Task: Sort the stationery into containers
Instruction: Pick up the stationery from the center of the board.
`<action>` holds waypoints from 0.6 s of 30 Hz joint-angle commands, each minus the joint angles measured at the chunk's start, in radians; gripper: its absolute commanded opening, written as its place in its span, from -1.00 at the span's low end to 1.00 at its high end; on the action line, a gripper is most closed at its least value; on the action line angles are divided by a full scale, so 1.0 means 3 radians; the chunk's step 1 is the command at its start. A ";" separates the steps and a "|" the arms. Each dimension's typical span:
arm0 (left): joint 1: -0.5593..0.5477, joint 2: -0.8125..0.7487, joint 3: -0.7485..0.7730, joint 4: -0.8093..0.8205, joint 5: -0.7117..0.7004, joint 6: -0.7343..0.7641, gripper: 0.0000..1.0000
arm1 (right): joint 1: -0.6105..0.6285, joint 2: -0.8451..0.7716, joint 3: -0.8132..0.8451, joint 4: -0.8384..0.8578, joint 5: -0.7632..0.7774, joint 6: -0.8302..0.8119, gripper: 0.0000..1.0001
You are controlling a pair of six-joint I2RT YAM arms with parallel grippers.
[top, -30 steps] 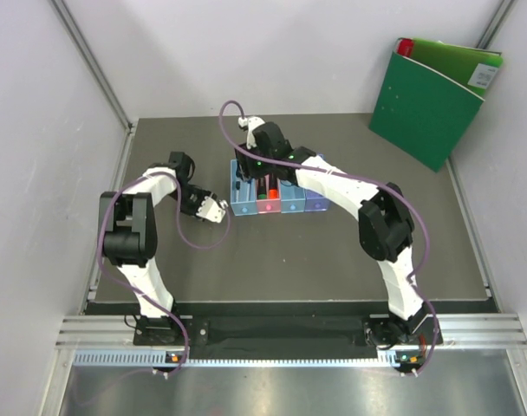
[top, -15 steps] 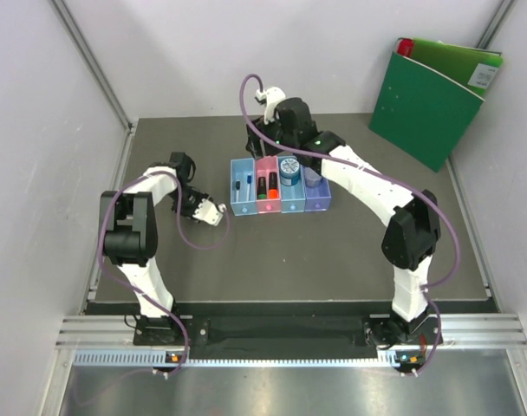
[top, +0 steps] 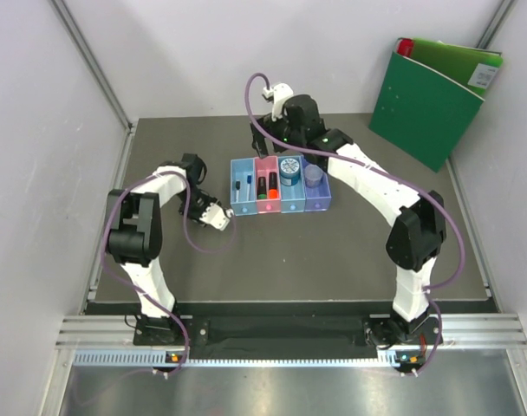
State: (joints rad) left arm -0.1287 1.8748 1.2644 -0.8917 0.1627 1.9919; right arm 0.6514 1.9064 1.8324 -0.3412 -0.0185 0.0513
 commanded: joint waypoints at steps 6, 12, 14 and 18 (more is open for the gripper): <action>-0.0062 0.0066 -0.0119 -0.0045 0.0128 0.0223 -0.67 | -0.0090 -0.0295 0.0023 0.0074 0.0159 -0.0084 0.99; -0.0087 -0.0011 -0.0114 -0.0014 0.0188 0.0013 -1.00 | -0.0243 -0.0469 -0.0038 0.0023 0.0251 -0.0099 0.99; -0.0103 -0.0153 -0.0058 -0.0014 0.0280 -0.0195 -1.00 | -0.0299 -0.0520 -0.0034 -0.0038 0.0261 -0.0145 0.99; -0.0143 -0.0353 0.0294 -0.0146 0.0857 -0.0942 -1.00 | -0.0504 -0.0704 -0.0064 -0.0146 0.0338 -0.0329 0.99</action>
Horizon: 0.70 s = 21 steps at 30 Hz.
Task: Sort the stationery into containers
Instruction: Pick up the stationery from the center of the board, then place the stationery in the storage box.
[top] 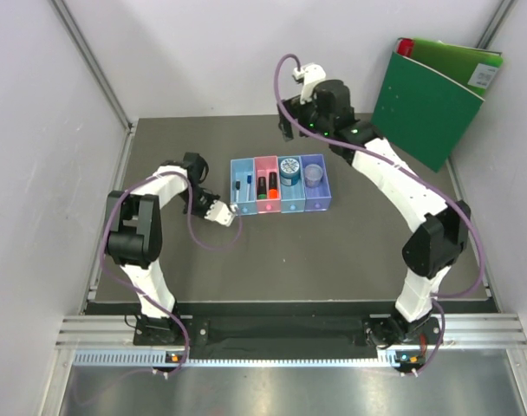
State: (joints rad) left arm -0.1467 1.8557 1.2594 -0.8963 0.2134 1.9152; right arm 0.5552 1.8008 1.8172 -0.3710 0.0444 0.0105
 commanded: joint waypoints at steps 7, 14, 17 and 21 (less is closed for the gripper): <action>-0.0349 -0.0494 0.1073 -0.0275 0.1395 -0.2082 -1.00 | -0.0557 -0.0741 -0.0182 -0.0103 0.0235 -0.0387 0.99; -0.0896 -0.0500 0.1094 0.0491 0.1417 -0.2998 -1.00 | -0.0863 -0.1083 -0.0412 -0.0154 0.0307 -0.0556 0.99; -0.1167 -0.0271 0.1114 0.0809 0.1227 -0.3009 -1.00 | -0.0945 -0.1180 -0.0534 -0.0154 0.0337 -0.0587 0.99; -0.1357 0.0149 0.1410 0.0881 0.1058 -0.2963 -1.00 | -0.1027 -0.1339 -0.0698 -0.0164 0.0368 -0.0618 0.99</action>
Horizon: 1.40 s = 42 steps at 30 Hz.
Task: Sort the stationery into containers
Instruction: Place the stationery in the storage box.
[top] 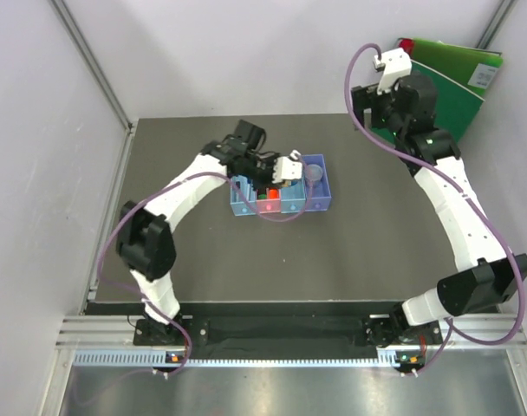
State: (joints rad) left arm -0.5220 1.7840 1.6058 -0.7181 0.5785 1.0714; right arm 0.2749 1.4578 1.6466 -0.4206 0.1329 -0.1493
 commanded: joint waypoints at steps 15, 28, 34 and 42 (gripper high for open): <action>-0.0280 0.1089 0.0553 0.0665 -0.0502 -0.0058 -0.92 | -0.0303 -0.0462 -0.0457 0.0032 0.0012 -0.0024 0.99; -0.0285 0.0926 0.0400 0.0834 -0.0522 -0.0176 0.05 | -0.0313 -0.0487 -0.0478 -0.0009 -0.0095 0.0073 0.99; -0.0290 0.0864 0.0277 0.0850 -0.0573 -0.0151 0.12 | -0.0313 -0.0585 -0.0539 -0.0004 -0.0111 0.0114 0.99; -0.0300 0.0615 0.0257 0.1018 -0.0747 -0.0436 0.14 | -0.0313 -0.0666 -0.0457 -0.0111 -0.0131 0.0089 0.99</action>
State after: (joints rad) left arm -0.6071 2.0964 1.6825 -0.4843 0.3782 1.0115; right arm 0.1928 1.3029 1.4857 -0.4480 0.1062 -0.1284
